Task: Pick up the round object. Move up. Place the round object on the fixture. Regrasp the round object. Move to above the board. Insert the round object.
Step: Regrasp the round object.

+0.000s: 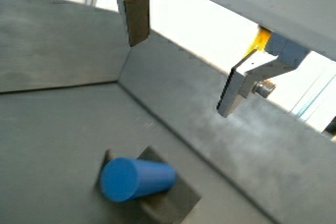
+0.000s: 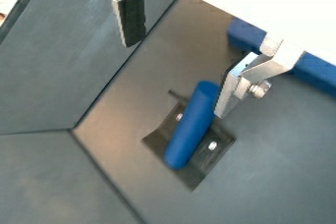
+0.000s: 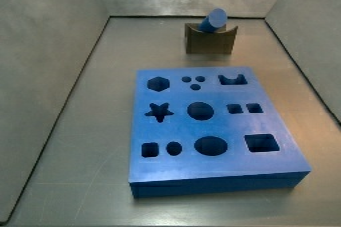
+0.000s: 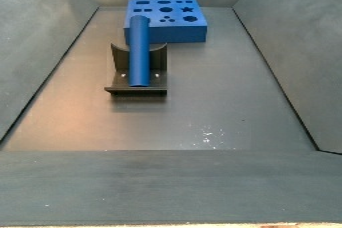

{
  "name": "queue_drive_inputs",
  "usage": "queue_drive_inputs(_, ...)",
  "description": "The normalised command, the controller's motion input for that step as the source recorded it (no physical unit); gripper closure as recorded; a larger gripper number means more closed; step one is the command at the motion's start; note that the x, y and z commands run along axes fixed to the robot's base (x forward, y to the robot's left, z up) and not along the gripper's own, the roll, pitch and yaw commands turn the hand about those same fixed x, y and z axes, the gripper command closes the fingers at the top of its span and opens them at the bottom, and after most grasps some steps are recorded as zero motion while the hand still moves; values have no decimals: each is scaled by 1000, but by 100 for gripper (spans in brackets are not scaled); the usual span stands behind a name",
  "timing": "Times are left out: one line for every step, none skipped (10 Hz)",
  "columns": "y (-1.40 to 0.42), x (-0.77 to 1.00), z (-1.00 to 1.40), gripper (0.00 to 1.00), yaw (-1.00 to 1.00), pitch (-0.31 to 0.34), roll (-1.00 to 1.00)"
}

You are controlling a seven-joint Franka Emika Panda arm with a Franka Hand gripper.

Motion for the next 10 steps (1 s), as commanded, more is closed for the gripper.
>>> queue_drive_inputs(-47, 108, -3, 0, 137, 213, 1000)
queue_drive_inputs(-48, 105, -1, 0, 162, 229, 1000)
queue_drive_inputs(-51, 106, -7, 0, 214, 229, 889)
queue_drive_inputs(-52, 109, -8, 0, 232, 203, 704)
queue_drive_inputs(-57, 113, -11, 0, 251, 159, 461)
queue_drive_inputs(-45, 111, -1, 0, 255, 123, 307)
queue_drive_inputs(-41, 95, 2, 0, 252, 65, 209)
queue_drive_inputs(-45, 89, -7, 0, 244, 37, 191)
queue_drive_inputs(-52, 89, -7, 0, 216, 4, 171)
queue_drive_inputs(46, 36, -1000, 0, 174, -11, 304)
